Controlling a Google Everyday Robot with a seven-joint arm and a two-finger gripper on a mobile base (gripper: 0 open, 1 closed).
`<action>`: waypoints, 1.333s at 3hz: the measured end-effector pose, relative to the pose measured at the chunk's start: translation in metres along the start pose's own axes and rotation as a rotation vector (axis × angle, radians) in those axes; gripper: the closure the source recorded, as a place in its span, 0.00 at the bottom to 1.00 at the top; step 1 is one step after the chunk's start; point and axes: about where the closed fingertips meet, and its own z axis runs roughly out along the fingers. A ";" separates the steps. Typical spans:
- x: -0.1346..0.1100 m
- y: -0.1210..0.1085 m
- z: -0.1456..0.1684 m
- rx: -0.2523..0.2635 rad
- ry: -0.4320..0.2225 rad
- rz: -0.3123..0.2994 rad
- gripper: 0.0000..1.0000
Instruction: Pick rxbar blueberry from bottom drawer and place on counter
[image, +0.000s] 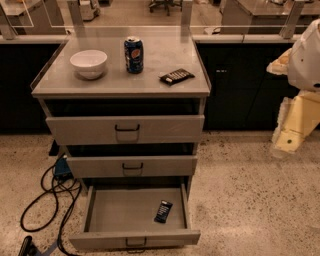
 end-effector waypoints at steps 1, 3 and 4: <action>0.000 0.000 0.000 0.000 0.000 0.000 0.00; 0.010 0.056 0.060 -0.080 -0.207 -0.047 0.00; 0.031 0.104 0.139 -0.169 -0.389 0.012 0.00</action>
Offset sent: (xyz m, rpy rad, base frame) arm -0.0726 0.0387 -0.0680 0.2812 0.0256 0.2458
